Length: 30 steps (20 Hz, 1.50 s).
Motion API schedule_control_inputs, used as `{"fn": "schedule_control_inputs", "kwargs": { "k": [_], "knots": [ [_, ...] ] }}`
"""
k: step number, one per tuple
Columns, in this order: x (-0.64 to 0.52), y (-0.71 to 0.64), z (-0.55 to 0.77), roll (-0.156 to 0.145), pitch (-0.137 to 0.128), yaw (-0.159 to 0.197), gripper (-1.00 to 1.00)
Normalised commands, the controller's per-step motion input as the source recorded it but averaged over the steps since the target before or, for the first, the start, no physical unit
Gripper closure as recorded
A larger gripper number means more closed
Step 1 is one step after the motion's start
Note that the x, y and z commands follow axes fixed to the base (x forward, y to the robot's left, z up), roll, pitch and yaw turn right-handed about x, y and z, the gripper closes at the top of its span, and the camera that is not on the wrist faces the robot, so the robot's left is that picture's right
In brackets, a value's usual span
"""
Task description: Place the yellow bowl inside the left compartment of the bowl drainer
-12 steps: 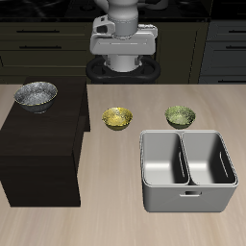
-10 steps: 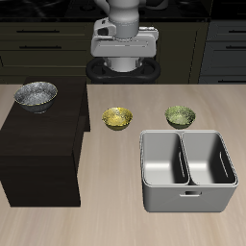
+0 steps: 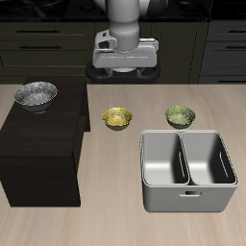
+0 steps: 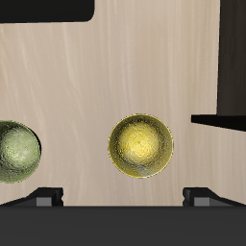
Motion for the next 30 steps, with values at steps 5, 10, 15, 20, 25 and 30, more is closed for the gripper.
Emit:
{"fn": "schedule_control_inputs", "kwargs": {
  "k": [5,10,15,20,25,30],
  "knots": [
    [0.06,0.04,-0.52,-0.012,0.03,0.035,-1.0],
    [0.0,0.01,-0.34,0.002,-0.015,0.006,-1.0],
    [-0.01,0.0,-0.41,-0.078,-0.049,0.056,-1.0],
    [0.02,0.14,-0.38,-0.014,0.014,0.039,-1.0],
    [0.04,0.08,-0.41,0.011,0.053,0.005,-1.0],
    [0.01,0.03,-0.31,-0.016,0.031,-0.003,-1.0]
  ]
}}
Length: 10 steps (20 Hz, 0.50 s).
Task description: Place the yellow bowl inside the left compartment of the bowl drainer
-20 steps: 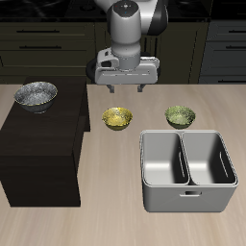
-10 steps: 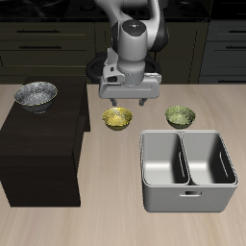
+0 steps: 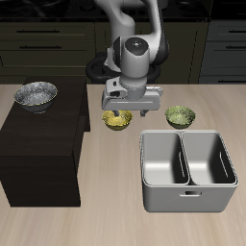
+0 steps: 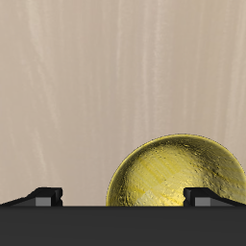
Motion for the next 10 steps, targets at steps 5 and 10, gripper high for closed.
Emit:
{"fn": "schedule_control_inputs", "kwargs": {
  "k": [5,10],
  "knots": [
    [-0.02,0.1,-0.21,0.026,0.049,-0.005,-1.0],
    [0.0,0.05,-0.29,0.06,0.091,-0.049,-1.0]
  ]
}}
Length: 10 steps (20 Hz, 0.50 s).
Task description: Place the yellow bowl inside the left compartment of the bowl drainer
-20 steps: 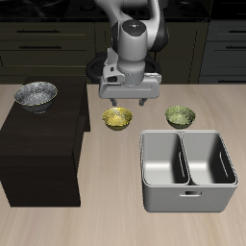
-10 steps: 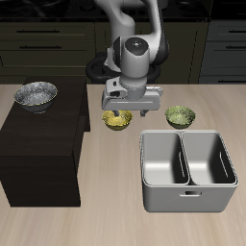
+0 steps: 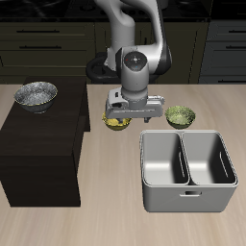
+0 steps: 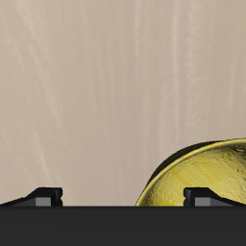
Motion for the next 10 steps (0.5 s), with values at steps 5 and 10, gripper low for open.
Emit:
{"fn": "schedule_control_inputs", "kwargs": {
  "k": [5,10],
  "knots": [
    [0.02,0.0,-0.17,0.033,0.036,-0.036,1.0],
    [-0.03,0.01,0.11,0.007,-0.023,0.007,1.0]
  ]
}}
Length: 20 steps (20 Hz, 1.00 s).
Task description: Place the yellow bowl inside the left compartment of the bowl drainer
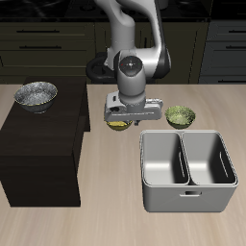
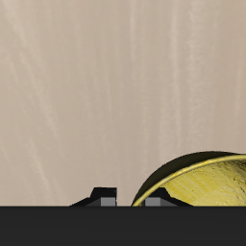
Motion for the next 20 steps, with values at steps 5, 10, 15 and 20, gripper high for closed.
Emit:
{"fn": "schedule_control_inputs", "kwargs": {
  "k": [5,10,15,20],
  "knots": [
    [-0.02,0.02,0.2,0.015,-0.017,0.005,1.0],
    [-0.01,0.16,0.49,0.049,-0.063,0.003,1.0],
    [-0.06,0.24,0.6,0.065,-0.095,0.003,1.0],
    [-0.12,0.32,0.9,0.077,-0.133,-0.007,1.0]
  ]
}}
